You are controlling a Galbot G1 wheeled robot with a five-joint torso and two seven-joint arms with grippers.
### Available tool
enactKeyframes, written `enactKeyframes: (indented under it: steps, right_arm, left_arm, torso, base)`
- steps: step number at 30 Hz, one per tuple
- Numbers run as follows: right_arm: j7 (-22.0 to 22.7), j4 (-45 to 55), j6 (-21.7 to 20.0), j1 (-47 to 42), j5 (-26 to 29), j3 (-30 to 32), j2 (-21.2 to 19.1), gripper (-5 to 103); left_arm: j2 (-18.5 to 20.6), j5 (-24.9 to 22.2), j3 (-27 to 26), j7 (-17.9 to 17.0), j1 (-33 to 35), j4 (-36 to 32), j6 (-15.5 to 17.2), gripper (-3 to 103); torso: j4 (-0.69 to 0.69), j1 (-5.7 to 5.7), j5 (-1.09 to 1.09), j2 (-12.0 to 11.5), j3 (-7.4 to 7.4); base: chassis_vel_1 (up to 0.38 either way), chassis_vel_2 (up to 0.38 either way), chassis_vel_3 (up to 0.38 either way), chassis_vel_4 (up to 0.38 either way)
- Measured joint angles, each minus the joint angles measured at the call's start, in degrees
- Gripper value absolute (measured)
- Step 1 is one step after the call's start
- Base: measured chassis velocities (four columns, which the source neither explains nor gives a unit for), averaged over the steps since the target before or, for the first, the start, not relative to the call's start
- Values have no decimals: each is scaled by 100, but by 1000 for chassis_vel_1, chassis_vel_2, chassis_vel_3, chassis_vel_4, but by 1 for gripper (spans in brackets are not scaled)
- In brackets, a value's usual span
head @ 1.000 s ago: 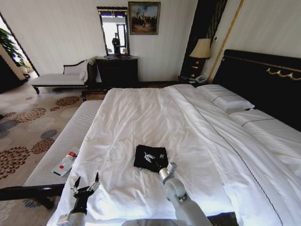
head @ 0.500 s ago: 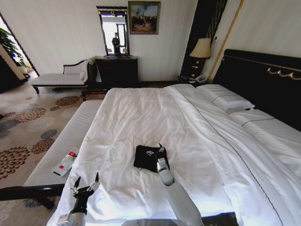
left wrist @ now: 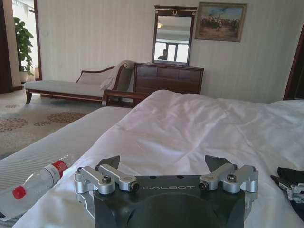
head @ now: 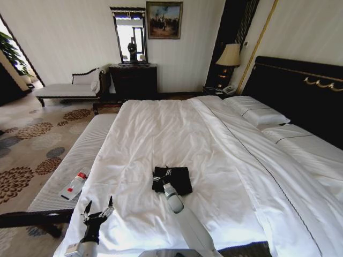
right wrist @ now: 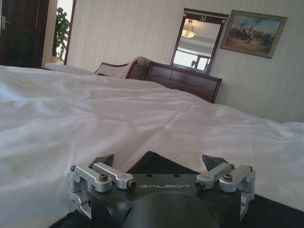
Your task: Fold the clothes on the bed.
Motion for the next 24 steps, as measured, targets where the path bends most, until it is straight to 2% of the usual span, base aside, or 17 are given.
enactKeyframes:
  steps: [3, 5, 7, 8, 12, 13, 18, 19, 23, 24]
  right_arm:
    - [33, 353, -90, -80, 222, -48, -62, 100]
    - [134, 947, -270, -171, 843, -97, -184, 100]
    - [172, 1353, -389, -254, 1182, -102, -373, 100]
    - [172, 1353, -389, -254, 1182, -102, -373, 100]
    - [177, 1856, -440, -534, 1645, 164, -872, 100]
    - [177, 1856, -440, -534, 1645, 164, -872, 100]
    - [40, 2568, -540, -1214, 2182, 1023, -1445, 100]
    - [40, 2568, -540, -1214, 2182, 1023, -1445, 100]
    - [-40, 3395, -685, -1984, 2731, 1845, -1721, 100]
    - [-40, 3395, -685, -1984, 2731, 1845, -1721, 100]
  left_arm:
    - [0, 0, 0, 0, 0, 0, 0, 100]
    - [0, 0, 0, -1, 0, 0, 0, 100]
    - [0, 0, -1, 0, 0, 0, 0, 100]
    - [0, 0, -1, 0, 0, 0, 0, 100]
    - [0, 0, 0, 0, 0, 0, 0, 100]
    - [0, 0, 0, 0, 0, 0, 0, 100]
    - [0, 0, -2, -1, 0, 0, 0, 100]
    - [0, 0, -2, -1, 0, 0, 0, 100]
    - [0, 0, 0, -1, 0, 0, 0, 100]
    - [0, 0, 0, -1, 0, 0, 0, 100]
  torso:
    - [0, 0, 0, 0, 0]
    - [0, 0, 0, 0, 0]
    - [1, 0, 0, 1, 0]
    - [1, 0, 0, 1, 0]
    - [0, 0, 1, 1, 0]
    - [0, 0, 1, 1, 0]
    - [-1, 0, 2, 1, 0]
    - [-1, 0, 2, 1, 0]
    - [-1, -1, 2, 1, -1]
    - [-1, -1, 2, 1, -1]
  base:
    - [0, 0, 0, 0]
    - [0, 0, 0, 0]
    - [0, 0, 0, 0]
    - [0, 0, 0, 0]
    - [0, 0, 0, 0]
    - [0, 0, 0, 0]
    - [0, 0, 0, 0]
    - [0, 0, 0, 0]
    - [0, 0, 0, 0]
    - [0, 0, 0, 0]
